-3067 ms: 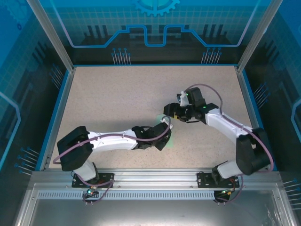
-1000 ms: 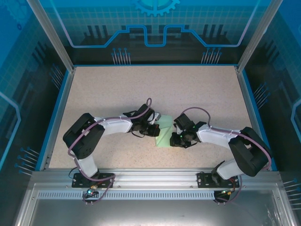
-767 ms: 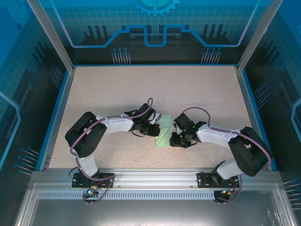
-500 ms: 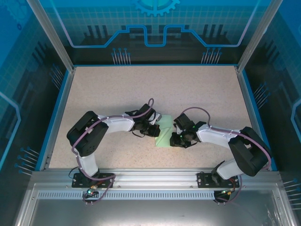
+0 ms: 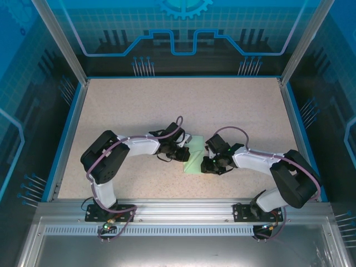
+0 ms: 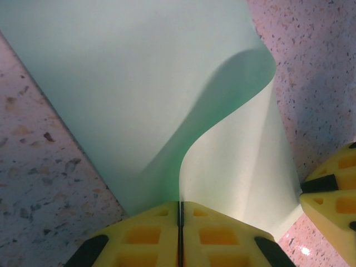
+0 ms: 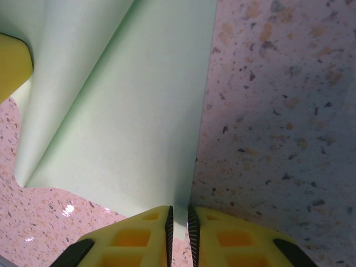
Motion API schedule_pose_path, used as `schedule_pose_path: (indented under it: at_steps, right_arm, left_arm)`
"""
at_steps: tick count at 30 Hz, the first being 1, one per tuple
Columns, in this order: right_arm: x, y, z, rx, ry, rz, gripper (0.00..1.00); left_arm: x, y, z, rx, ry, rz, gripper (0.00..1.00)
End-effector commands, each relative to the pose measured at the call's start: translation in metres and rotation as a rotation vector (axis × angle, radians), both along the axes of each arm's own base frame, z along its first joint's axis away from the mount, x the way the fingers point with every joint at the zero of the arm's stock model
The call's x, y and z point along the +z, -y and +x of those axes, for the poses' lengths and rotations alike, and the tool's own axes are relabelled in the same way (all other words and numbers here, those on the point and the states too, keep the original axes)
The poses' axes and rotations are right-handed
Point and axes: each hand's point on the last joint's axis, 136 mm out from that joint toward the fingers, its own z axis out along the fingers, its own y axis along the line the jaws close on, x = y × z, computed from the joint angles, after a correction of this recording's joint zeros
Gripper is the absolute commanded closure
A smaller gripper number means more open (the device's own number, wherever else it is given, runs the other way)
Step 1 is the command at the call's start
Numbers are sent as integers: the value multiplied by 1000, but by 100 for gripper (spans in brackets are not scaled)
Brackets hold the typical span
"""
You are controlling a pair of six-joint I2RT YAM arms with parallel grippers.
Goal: Fold a paper plane with a square sheet of paper (fold left side to right side)
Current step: Fold the triangle a second time at the center of the table.
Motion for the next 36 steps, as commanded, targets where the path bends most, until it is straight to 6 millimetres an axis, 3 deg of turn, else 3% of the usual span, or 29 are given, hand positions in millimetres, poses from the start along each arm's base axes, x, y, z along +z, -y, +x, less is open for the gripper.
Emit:
schedule_pose_path:
  at_steps: [1, 24, 28, 36]
  right_arm:
    - [-11, 5, -16, 32, -55, -48, 81]
    - [-10, 3, -16, 38, -55, -41, 81]
    - [2, -3, -8, 21, -17, 32, 81]
    - [45, -20, 35, -82, 113, 285, 83]
  left_arm:
    - [1, 2, 5, -19, 1, -11, 91]
    - [-4, 7, 3, -46, -23, -20, 90]
    - [-6, 7, 3, -47, -27, -15, 90]
    - [-8, 6, 1, -49, -33, -9, 90]
